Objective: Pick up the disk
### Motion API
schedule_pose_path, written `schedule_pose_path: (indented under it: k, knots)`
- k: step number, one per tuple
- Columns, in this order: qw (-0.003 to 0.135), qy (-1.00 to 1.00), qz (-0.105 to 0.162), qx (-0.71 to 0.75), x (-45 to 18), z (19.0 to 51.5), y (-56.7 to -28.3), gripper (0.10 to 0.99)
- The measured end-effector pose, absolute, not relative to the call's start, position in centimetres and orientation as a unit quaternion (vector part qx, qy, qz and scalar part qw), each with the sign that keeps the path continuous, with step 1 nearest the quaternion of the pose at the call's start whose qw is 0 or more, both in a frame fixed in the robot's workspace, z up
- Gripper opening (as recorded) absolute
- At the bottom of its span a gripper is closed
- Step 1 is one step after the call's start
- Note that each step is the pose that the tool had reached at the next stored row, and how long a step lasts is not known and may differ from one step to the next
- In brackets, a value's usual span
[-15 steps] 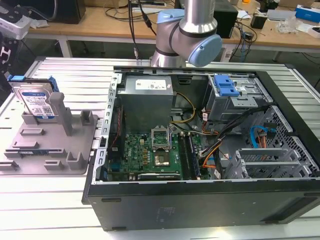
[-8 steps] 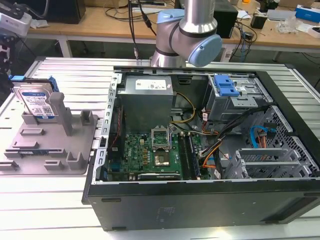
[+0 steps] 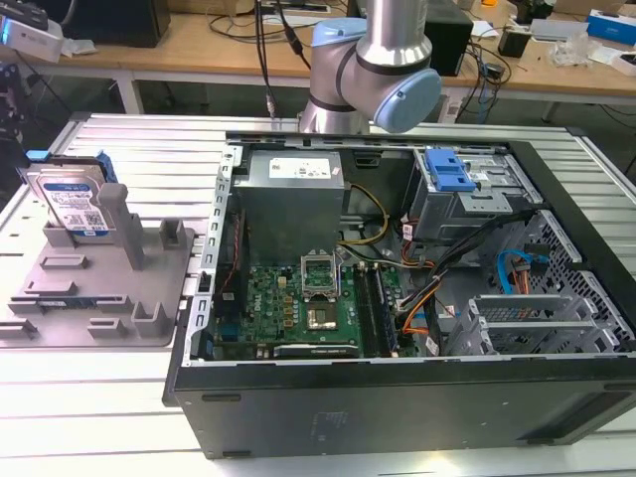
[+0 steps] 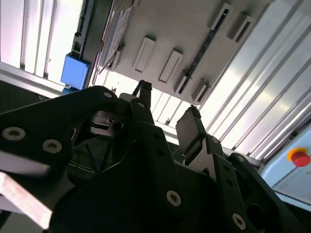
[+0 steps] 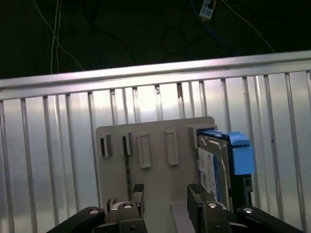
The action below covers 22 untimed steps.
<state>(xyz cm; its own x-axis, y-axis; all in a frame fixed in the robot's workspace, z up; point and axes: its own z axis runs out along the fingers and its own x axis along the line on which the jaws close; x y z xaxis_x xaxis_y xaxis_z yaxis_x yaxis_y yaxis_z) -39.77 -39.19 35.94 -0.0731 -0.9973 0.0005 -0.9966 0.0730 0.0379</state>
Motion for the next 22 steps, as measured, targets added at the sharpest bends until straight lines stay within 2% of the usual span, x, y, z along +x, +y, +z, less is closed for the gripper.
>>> schedule_pose_path:
  k: [11, 22]
  knots:
    - [0.012, -0.714, -0.012, 0.700, -39.8, 35.9, -39.2, 0.482]
    - [0.013, -0.714, -0.012, 0.700, -39.8, 35.8, -33.1, 0.482]
